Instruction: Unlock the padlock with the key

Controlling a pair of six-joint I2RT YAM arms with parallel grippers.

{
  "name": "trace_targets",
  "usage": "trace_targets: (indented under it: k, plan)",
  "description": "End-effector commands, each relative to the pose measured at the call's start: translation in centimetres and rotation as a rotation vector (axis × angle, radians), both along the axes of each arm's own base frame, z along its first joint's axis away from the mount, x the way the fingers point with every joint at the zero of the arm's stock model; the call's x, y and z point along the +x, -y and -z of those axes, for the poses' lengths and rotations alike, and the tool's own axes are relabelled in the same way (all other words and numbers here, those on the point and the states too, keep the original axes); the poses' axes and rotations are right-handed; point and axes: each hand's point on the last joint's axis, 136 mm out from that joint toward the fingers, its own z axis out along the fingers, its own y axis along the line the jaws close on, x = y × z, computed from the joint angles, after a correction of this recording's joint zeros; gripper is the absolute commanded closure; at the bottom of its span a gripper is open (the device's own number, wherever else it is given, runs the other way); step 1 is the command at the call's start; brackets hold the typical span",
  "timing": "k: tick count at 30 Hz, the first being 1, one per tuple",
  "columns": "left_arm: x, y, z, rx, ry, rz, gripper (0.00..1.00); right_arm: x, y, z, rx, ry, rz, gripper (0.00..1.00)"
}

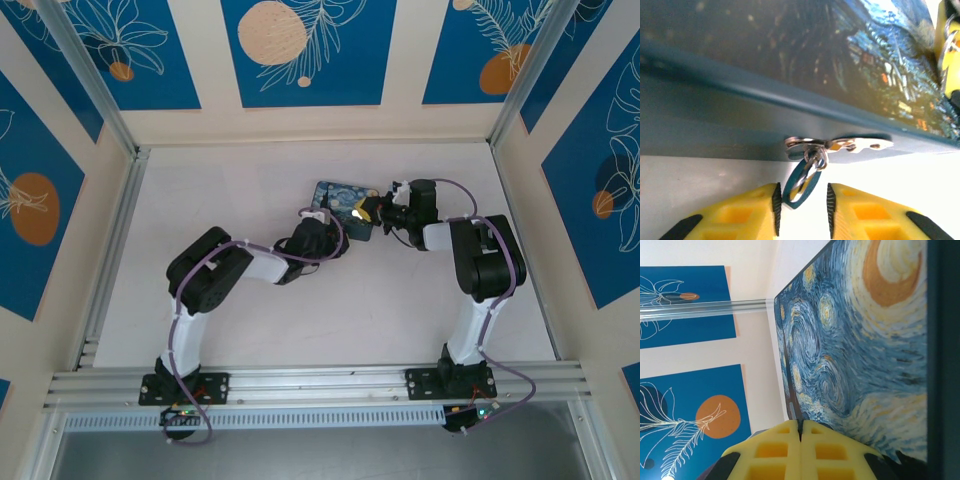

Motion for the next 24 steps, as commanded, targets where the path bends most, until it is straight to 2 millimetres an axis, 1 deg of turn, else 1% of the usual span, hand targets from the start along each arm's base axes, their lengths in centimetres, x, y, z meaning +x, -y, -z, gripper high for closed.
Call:
trace_targets:
  k: [1, 9, 16, 18, 21, 24]
  plan:
    - [-0.5, 0.6, 0.8, 0.001, -0.021, 0.017, 0.67, -0.7, 0.3, 2.2, 0.001, -0.075, 0.004, 1.0]
    - [0.0, 0.9, 0.8, -0.016, -0.029, -0.007, 0.71, -0.8, 0.4, 2.4, 0.001, -0.081, 0.006, 1.0]
    - [0.4, 0.9, 0.8, -0.037, -0.04, -0.032, 0.77, -0.9, 0.4, 2.5, 0.004, -0.083, 0.007, 1.0]
    - [0.4, 1.0, 0.7, -0.042, -0.043, -0.032, 0.8, -0.8, 0.4, 2.3, 0.007, -0.08, 0.006, 1.0]
    - [0.3, 1.0, 0.5, -0.055, -0.056, -0.031, 0.9, -0.7, 0.3, 1.6, 0.017, -0.068, 0.003, 1.0]
    - [0.1, 0.9, 0.1, -0.071, -0.079, -0.034, 0.97, -0.5, 0.5, -0.1, 0.03, -0.038, 0.004, 1.0]
